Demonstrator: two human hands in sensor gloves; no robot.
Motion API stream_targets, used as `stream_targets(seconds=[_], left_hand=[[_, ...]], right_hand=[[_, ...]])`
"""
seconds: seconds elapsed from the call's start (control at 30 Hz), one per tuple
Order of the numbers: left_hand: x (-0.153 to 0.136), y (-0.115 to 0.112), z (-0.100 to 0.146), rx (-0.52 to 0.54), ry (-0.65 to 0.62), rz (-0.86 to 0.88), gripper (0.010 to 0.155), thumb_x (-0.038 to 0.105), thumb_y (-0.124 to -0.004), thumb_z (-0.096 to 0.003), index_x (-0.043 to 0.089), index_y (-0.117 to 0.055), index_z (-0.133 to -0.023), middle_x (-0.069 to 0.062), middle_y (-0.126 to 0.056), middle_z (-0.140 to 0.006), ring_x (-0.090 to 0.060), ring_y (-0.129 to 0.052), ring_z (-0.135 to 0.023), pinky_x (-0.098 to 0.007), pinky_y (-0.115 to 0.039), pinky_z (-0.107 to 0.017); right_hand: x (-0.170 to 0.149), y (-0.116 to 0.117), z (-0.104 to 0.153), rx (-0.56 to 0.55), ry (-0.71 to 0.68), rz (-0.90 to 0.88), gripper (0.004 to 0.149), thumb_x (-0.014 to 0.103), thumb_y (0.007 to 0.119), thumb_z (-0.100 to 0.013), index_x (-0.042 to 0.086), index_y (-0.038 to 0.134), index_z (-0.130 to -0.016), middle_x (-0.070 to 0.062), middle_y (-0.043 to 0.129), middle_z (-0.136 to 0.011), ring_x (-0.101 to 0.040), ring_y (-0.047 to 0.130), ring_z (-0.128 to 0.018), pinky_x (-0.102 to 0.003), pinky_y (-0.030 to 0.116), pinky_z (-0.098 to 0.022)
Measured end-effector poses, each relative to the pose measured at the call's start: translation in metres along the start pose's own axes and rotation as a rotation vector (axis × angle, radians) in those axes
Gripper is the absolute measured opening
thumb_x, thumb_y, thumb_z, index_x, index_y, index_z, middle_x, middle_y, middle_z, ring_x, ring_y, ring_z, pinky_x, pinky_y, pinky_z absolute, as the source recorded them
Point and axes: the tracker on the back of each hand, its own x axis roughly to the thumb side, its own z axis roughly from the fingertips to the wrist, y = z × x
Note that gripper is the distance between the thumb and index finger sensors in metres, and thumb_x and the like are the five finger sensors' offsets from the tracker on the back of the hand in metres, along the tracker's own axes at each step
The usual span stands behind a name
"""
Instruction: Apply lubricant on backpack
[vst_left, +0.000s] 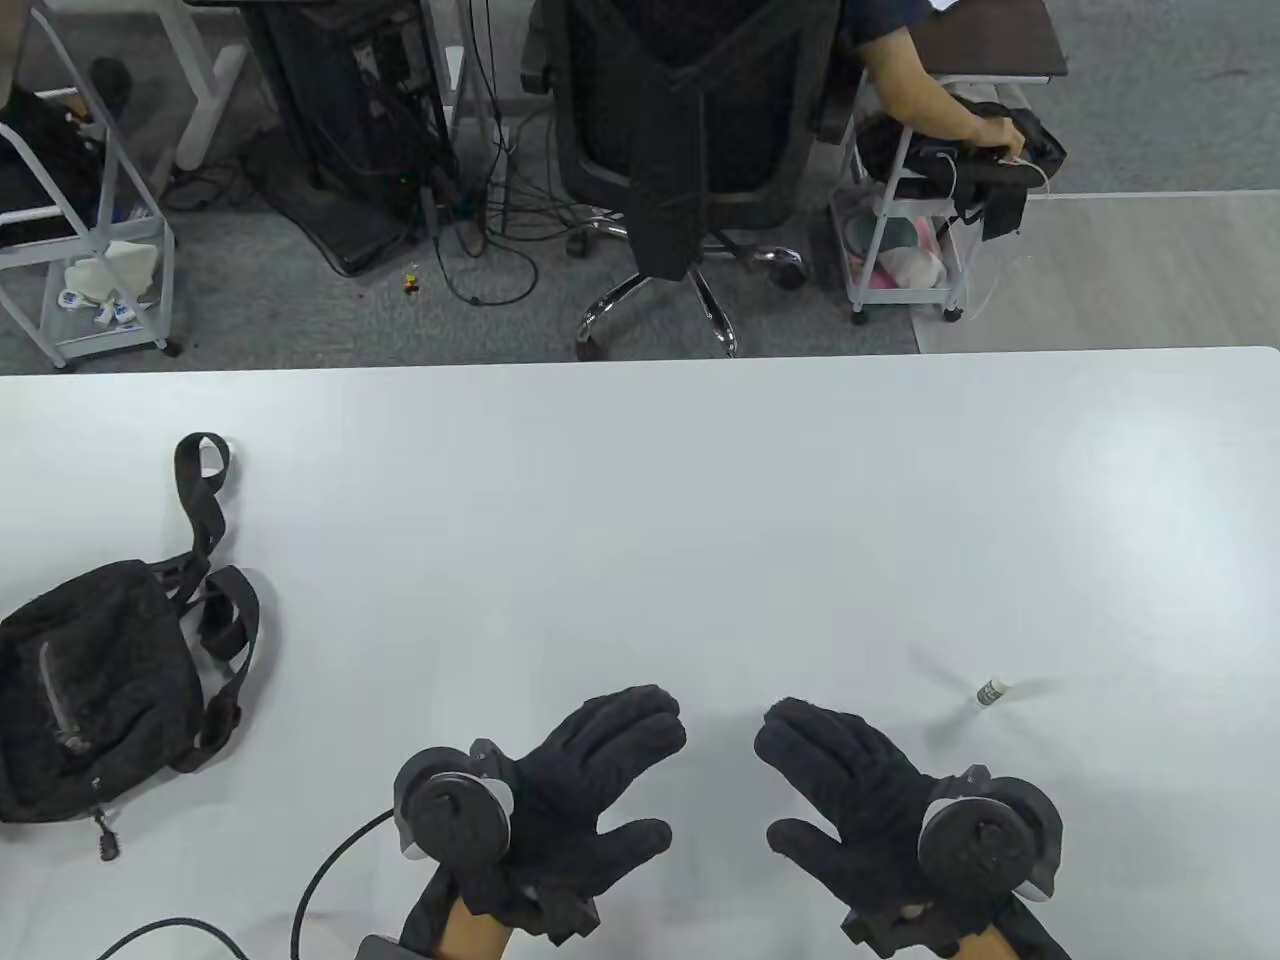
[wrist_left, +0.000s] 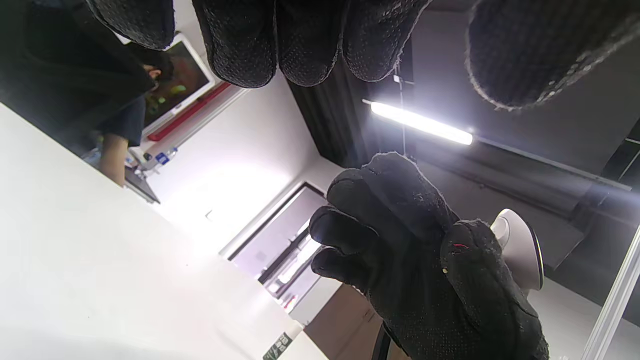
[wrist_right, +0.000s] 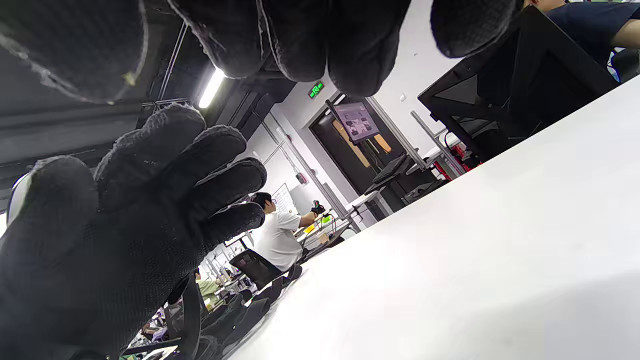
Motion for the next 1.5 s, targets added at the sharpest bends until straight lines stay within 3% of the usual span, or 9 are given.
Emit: stream_targets(seconds=[0.3,0.43,0.6,0.77,0.87,1.1,1.17,1.27,1.5], left_hand=[[0.001,0.003,0.001,0.024,0.004,-0.023,0.077,0.060,-0.080,-0.0430,0.019,-0.065,-0.106,-0.017,-0.062,-0.112,-0.050,-0.076,-0.097,-0.075,-0.059,-0.068],[0.003,0.020,0.004,0.095,0.016,-0.081,0.075,0.059,-0.079,-0.0444,0.018,-0.066,-0.106,-0.018,-0.063,-0.111,-0.050,-0.077,-0.096,-0.075,-0.059,-0.068],[0.001,0.060,0.018,0.219,0.110,-0.288,0.070,0.056,-0.078,-0.0466,0.016,-0.069,-0.104,-0.020,-0.066,-0.108,-0.050,-0.079,-0.093,-0.075,-0.060,-0.067],[-0.013,0.104,0.043,0.312,0.304,-0.581,0.074,0.056,-0.077,-0.0470,0.015,-0.063,-0.107,-0.022,-0.062,-0.110,-0.053,-0.075,-0.094,-0.076,-0.057,-0.067],[-0.032,0.129,0.064,0.384,0.528,-0.738,0.077,0.057,-0.077,-0.0471,0.014,-0.060,-0.108,-0.024,-0.056,-0.111,-0.055,-0.070,-0.096,-0.076,-0.054,-0.067],[-0.082,0.159,0.090,0.528,0.884,-0.631,0.089,0.058,-0.080,-0.0475,0.008,-0.043,-0.112,-0.031,-0.036,-0.112,-0.064,-0.052,-0.097,-0.078,-0.044,-0.067],[-0.093,0.164,0.093,0.499,0.967,-0.678,0.092,0.057,-0.081,-0.0468,0.005,-0.041,-0.111,-0.032,-0.033,-0.111,-0.064,-0.050,-0.097,-0.078,-0.043,-0.067],[-0.112,0.166,0.096,0.348,1.046,-0.702,0.090,0.056,-0.081,-0.0470,0.006,-0.042,-0.111,-0.032,-0.032,-0.112,-0.065,-0.047,-0.098,-0.078,-0.043,-0.067],[-0.149,0.171,0.102,0.105,1.217,-0.966,0.097,0.059,-0.083,-0.0442,0.004,-0.038,-0.111,-0.033,-0.029,-0.112,-0.064,-0.046,-0.099,-0.078,-0.043,-0.068]], right_hand=[[0.000,0.000,0.000,0.008,-0.001,-0.001,0.068,0.064,0.078,-0.042,0.039,0.060,-0.103,0.000,0.059,-0.110,-0.033,0.075,-0.102,-0.064,0.058,-0.070],[0.002,0.001,0.000,0.013,-0.007,0.014,0.068,0.064,0.077,-0.042,0.039,0.060,-0.103,-0.001,0.059,-0.110,-0.033,0.076,-0.102,-0.064,0.058,-0.070],[0.003,0.003,0.000,0.024,-0.009,0.023,0.068,0.064,0.078,-0.042,0.039,0.060,-0.103,0.000,0.060,-0.110,-0.033,0.076,-0.102,-0.064,0.058,-0.070],[0.003,0.005,-0.001,0.039,-0.011,0.031,0.068,0.064,0.077,-0.042,0.039,0.060,-0.103,0.000,0.060,-0.110,-0.033,0.076,-0.102,-0.064,0.058,-0.070],[0.005,0.006,-0.001,0.051,-0.019,0.033,0.068,0.064,0.077,-0.042,0.039,0.060,-0.103,0.000,0.059,-0.110,-0.033,0.076,-0.102,-0.064,0.058,-0.070],[0.010,0.013,-0.002,0.108,-0.038,0.042,0.068,0.065,0.077,-0.042,0.039,0.060,-0.104,-0.001,0.059,-0.111,-0.033,0.075,-0.102,-0.064,0.058,-0.071],[0.011,0.015,-0.002,0.121,-0.043,0.049,0.068,0.065,0.077,-0.042,0.039,0.060,-0.104,-0.001,0.058,-0.111,-0.033,0.075,-0.102,-0.064,0.058,-0.071],[0.012,0.017,-0.003,0.138,-0.041,0.053,0.069,0.065,0.077,-0.042,0.039,0.060,-0.104,-0.001,0.058,-0.111,-0.033,0.076,-0.102,-0.064,0.059,-0.070],[0.009,0.025,-0.004,0.191,-0.028,0.055,0.068,0.065,0.077,-0.043,0.039,0.060,-0.104,-0.001,0.058,-0.111,-0.034,0.075,-0.102,-0.064,0.058,-0.071]])
